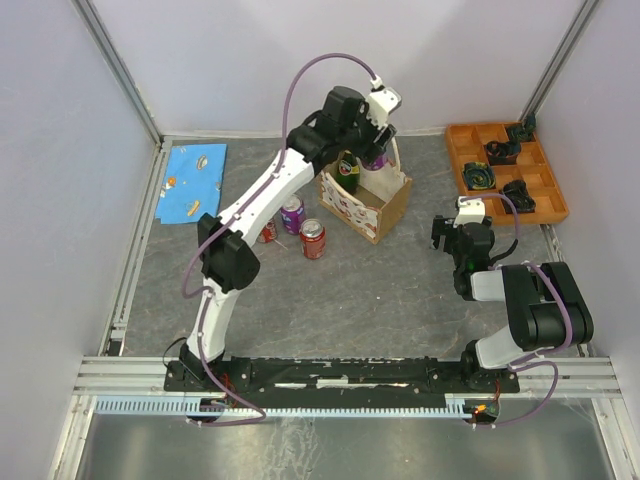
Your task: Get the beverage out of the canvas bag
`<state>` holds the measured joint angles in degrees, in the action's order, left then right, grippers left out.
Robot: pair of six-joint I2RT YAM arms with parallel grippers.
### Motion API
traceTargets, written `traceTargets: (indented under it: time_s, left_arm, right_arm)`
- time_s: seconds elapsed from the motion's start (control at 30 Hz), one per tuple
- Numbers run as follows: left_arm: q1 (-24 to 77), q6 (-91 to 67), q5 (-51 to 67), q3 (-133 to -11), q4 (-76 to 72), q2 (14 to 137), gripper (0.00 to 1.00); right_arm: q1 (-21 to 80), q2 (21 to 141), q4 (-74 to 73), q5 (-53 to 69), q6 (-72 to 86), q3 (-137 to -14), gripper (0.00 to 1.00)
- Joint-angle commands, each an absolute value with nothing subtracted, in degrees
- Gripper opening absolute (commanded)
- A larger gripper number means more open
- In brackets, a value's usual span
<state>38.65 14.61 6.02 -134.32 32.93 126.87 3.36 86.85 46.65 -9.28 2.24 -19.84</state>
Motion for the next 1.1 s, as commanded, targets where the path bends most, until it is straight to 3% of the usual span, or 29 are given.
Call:
traceTargets:
  time_s: [0.0,0.33,0.83,1.07]
  left_arm:
    - [37.2,13.1,3.3,-137.0,29.5,117.9,0.03]
    - [34.2,14.9,-7.1,-121.8,29.1,101.3,0.03]
    - [33.6,6.2,-16.1,-79.2,19.9,75.1,0.03]
    - [33.6,1.5,-18.5,-68.7,19.1,69.9,0.03]
  right_arm:
    - [3.3,86.7,48.7,-9.7,2.3,-21.4,0.99]
    - [3.3,86.7,48.6,-9.6,2.4,-21.4,0.99]
    - [3.3,86.7,48.6,-9.6,2.4,-21.4,0.99]
    - [3.4,86.7,48.6,-9.6,2.4,-21.4,0.99]
